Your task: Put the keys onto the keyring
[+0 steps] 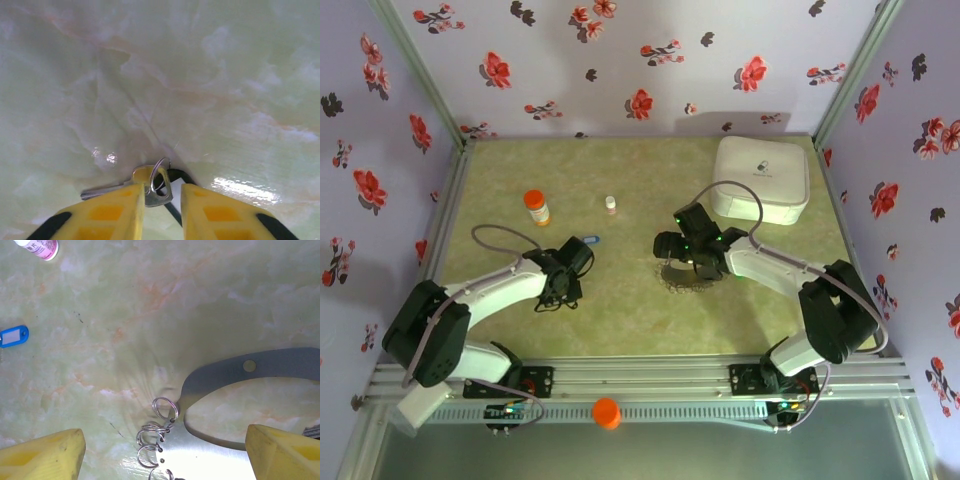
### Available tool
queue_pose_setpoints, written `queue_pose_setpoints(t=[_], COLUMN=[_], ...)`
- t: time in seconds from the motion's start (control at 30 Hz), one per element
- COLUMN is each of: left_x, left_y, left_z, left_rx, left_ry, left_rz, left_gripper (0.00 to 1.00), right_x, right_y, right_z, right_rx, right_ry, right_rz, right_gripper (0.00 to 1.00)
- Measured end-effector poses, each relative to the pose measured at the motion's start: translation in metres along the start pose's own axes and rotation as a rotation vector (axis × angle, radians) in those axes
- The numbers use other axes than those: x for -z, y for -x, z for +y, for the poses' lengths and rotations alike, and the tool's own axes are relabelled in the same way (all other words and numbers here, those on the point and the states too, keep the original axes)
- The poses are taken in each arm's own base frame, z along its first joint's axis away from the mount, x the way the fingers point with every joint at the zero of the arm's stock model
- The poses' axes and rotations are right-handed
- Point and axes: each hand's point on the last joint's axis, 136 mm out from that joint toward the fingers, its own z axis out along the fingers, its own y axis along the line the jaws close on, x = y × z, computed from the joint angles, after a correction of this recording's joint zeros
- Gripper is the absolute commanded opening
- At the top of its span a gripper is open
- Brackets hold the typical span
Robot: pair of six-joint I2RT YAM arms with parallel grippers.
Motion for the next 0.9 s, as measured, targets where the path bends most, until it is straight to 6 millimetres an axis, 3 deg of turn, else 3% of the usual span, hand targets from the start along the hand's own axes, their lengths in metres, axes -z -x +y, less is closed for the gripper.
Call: queue_pose_setpoints(t=[0.27,0.43,0.63,0.8,0.9], left_x=[-0.002,-0.004,-0.001,0.025,0.040], left_y=[0.004,0.005,0.005,0.019,0.029], left_z=[-0.002,-0.001,-0.003,-0.015,-0.021], left_rx=[-0.010,-0.010,-0.013,0.014,0.031], left_ry=[0.002,0.001,-0.017,-0.132,-0.197], left_rz=[-0.020,-0.024,-0.037,-0.133,-0.187], left_gripper=[0.10,0.09,0.21,0.29,0.31], right_x=[-0.001,-0.003,-0.004,-0.015,-0.012], right_y=[-0.004,-0.008,-0.013,-0.036,-0.052], right_z=[-0.002,-0.005,-0.002,-0.001,-0.005], right_rx=[0.000,0.000,0.009,0.051,0.094], right_ry=[-0.003,-0.007,0.011,-0.016,-0.066], right_rz=[0.010,0.020,0.046,0.141,0.184], right_gripper=[0.84,0.84,0.68,0.63,0.62])
